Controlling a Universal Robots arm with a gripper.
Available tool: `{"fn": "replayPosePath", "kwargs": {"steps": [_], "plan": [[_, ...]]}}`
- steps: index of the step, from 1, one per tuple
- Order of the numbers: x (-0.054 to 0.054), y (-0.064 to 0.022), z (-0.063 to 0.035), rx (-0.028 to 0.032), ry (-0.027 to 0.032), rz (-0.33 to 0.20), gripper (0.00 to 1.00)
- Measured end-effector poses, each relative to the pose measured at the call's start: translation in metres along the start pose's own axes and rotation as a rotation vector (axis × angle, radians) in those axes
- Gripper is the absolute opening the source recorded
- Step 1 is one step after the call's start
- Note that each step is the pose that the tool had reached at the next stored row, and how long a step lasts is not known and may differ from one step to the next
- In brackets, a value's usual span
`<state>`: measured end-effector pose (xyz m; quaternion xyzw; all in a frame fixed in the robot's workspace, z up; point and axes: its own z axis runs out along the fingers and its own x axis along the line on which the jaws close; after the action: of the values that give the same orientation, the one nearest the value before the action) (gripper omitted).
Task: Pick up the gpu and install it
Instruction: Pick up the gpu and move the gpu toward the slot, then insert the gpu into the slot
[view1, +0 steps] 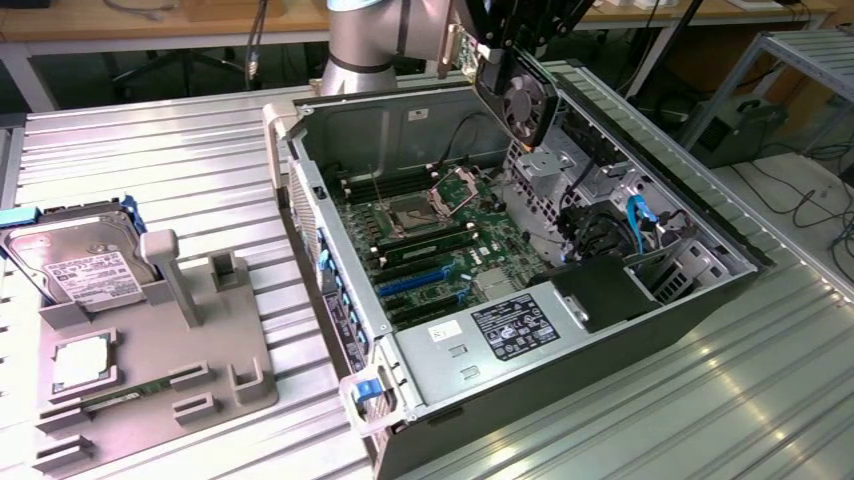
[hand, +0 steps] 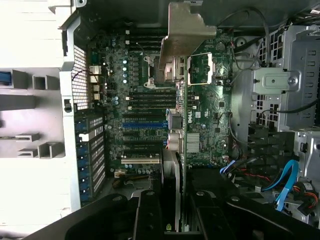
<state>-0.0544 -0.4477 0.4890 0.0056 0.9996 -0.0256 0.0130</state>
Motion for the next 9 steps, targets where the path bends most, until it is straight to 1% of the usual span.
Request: {"fn": "replayPosePath", "kwargs": {"steps": [5,9], "plan": [[0.0000,0.0000,0.0000,0.0000,-0.0001,-0.002,0.27],[-0.0001,0.0000,0.0000,-0.0007,-0.0015,-0.031,0.27]]}}
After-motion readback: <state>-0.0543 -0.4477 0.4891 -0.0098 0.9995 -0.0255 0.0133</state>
